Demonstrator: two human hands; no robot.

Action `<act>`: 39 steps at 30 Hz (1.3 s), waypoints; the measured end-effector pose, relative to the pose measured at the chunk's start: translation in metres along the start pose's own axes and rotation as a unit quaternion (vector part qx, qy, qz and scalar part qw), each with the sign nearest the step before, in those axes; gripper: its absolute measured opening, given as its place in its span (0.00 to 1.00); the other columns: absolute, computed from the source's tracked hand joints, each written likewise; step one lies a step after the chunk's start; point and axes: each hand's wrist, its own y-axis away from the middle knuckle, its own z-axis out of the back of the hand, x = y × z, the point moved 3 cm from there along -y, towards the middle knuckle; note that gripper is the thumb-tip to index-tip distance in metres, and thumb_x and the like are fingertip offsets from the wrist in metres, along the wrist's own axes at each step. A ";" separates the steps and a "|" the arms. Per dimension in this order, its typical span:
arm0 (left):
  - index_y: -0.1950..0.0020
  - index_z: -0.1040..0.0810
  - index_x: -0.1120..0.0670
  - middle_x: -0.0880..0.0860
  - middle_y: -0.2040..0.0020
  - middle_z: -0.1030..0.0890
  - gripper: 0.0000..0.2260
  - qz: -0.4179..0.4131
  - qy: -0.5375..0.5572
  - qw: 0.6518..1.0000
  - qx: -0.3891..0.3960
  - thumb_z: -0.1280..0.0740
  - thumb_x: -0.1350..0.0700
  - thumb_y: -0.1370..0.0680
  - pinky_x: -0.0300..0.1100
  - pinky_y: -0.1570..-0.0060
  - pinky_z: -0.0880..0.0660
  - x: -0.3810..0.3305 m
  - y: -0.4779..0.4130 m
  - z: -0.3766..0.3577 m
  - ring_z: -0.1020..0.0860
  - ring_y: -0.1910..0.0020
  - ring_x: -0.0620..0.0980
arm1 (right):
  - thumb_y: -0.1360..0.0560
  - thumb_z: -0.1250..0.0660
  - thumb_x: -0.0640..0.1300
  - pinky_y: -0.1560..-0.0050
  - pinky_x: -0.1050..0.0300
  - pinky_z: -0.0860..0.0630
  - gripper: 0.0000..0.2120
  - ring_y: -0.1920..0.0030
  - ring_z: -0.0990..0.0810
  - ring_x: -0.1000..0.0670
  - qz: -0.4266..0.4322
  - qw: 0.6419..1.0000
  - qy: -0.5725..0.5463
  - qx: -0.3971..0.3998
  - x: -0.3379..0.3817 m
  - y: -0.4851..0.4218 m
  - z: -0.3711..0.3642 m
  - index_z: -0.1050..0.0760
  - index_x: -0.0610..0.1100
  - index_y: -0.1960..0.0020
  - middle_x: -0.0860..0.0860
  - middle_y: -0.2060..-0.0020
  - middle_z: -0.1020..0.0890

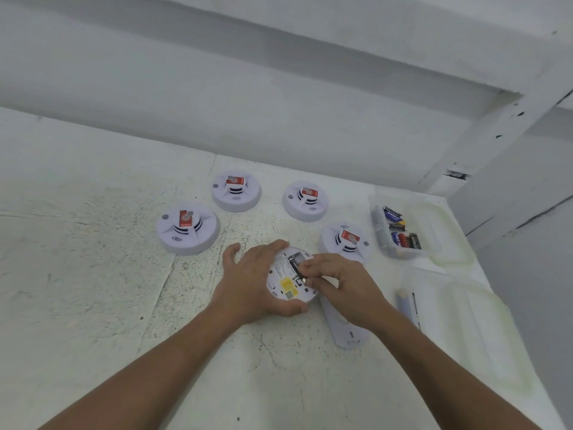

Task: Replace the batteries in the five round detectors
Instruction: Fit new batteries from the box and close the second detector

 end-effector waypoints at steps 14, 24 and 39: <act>0.28 0.37 0.48 0.40 0.34 0.29 0.49 0.003 -0.012 1.000 0.000 0.39 0.24 0.44 0.55 0.29 0.53 0.003 -0.001 -0.004 0.32 0.35 0.39 | 0.26 0.37 0.42 0.39 0.64 0.28 0.13 0.42 0.25 0.58 0.062 0.996 0.040 -0.057 0.003 0.015 -0.017 0.19 0.41 0.46 0.55 0.46 0.20; 0.28 0.42 0.42 0.39 0.35 0.31 0.49 0.028 0.010 0.999 0.042 0.40 0.23 0.45 0.50 0.28 0.60 -0.003 -0.001 0.006 0.35 0.34 0.37 | 0.23 0.35 0.43 0.52 0.71 0.27 0.09 0.55 0.21 0.63 -0.029 0.998 0.026 0.042 0.025 -0.020 0.024 0.17 0.46 0.48 0.57 0.54 0.17; 0.28 0.42 0.39 0.36 0.38 0.33 0.49 0.052 0.026 0.997 0.053 0.36 0.23 0.47 0.47 0.28 0.62 -0.007 -0.002 0.011 0.38 0.39 0.34 | 0.26 0.37 0.34 0.65 0.59 0.28 0.04 0.58 0.22 0.42 -0.347 0.917 0.190 -0.051 -0.084 -0.079 0.134 0.24 0.38 0.55 0.41 0.59 0.21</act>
